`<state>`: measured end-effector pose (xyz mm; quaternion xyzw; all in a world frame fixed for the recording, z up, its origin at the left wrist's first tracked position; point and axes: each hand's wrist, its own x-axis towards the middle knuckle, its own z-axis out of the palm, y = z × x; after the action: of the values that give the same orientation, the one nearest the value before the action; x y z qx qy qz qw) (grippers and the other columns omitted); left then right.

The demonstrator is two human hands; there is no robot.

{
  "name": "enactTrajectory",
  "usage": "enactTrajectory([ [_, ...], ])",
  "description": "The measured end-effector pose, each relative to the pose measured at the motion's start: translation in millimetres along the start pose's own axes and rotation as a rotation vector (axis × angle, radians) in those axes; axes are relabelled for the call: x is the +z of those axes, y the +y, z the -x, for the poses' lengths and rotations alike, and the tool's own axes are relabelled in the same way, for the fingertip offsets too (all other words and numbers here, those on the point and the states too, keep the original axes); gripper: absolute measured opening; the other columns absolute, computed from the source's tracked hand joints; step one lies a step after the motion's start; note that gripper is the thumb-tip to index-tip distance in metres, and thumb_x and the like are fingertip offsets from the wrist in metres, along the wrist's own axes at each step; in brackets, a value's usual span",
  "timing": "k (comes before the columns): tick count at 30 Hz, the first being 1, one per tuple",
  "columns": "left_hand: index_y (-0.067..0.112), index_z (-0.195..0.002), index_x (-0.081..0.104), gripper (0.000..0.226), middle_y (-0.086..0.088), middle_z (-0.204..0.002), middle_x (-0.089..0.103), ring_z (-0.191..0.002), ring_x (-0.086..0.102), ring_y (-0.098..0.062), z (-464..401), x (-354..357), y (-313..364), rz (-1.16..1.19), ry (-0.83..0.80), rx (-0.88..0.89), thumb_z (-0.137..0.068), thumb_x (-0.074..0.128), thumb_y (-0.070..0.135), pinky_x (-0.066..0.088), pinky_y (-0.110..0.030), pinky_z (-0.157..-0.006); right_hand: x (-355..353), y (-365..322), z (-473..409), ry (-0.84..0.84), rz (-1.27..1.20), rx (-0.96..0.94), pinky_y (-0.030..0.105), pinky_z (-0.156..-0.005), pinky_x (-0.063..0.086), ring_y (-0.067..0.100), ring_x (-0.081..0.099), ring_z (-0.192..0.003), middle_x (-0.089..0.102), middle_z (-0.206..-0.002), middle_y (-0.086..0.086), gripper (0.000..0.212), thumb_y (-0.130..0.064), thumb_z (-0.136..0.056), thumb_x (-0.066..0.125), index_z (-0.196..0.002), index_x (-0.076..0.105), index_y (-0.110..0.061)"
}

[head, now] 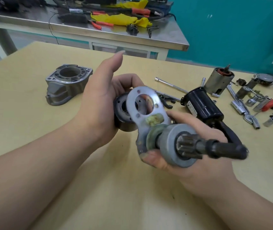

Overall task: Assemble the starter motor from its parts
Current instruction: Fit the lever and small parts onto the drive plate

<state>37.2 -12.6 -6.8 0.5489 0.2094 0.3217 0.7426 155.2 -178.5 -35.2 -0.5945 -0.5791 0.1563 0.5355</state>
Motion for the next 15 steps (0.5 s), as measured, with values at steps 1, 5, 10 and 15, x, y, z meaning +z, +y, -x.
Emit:
enactTrajectory([
  [1,0.01,-0.072,0.059,0.061,-0.014,-0.065,0.057,-0.05,0.044,-0.026,0,0,0,0.012,-0.004,-0.001,-0.1,0.039,0.06,0.025,-0.03,-0.05,-8,-10,-17,0.025,0.007,-0.047,0.007,-0.076,0.052,-0.005,0.072,-0.083,0.073,-0.095,-0.027,0.052,-0.054,-0.066,0.084,-0.111,0.064,-0.038],
  [5,0.007,-0.094,0.059,0.035,-0.026,-0.07,0.066,-0.058,0.061,-0.032,1,-2,-1,0.025,-0.051,0.093,-0.099,0.04,0.036,0.043,-0.026,-0.055,-11,-13,-23,0.19,-0.057,-0.087,0.004,-0.073,0.05,-0.009,0.07,-0.081,0.072,-0.087,-0.032,0.022,-0.069,-0.084,0.067,-0.097,0.072,-0.052],
  [10,0.008,-0.106,0.056,0.044,-0.025,-0.076,0.069,-0.067,0.063,-0.031,1,-3,-3,0.062,-0.101,0.111,-0.106,0.028,0.042,0.051,-0.027,-0.061,-13,-4,-25,0.255,-0.111,0.033,0.007,-0.049,0.045,-0.006,0.063,-0.059,0.065,-0.066,-0.027,0.012,-0.062,-0.086,0.065,-0.085,0.073,-0.053],
  [15,0.01,-0.092,0.066,0.057,-0.02,-0.08,0.068,-0.075,0.064,-0.034,0,-1,-2,0.304,-0.119,-0.075,-0.108,0.033,0.054,0.056,-0.04,-0.078,-14,-2,-27,0.219,-0.217,0.082,0.007,-0.05,0.043,-0.001,0.06,-0.056,0.062,-0.063,-0.021,0.036,-0.073,-0.083,0.064,-0.088,0.076,-0.039],
])
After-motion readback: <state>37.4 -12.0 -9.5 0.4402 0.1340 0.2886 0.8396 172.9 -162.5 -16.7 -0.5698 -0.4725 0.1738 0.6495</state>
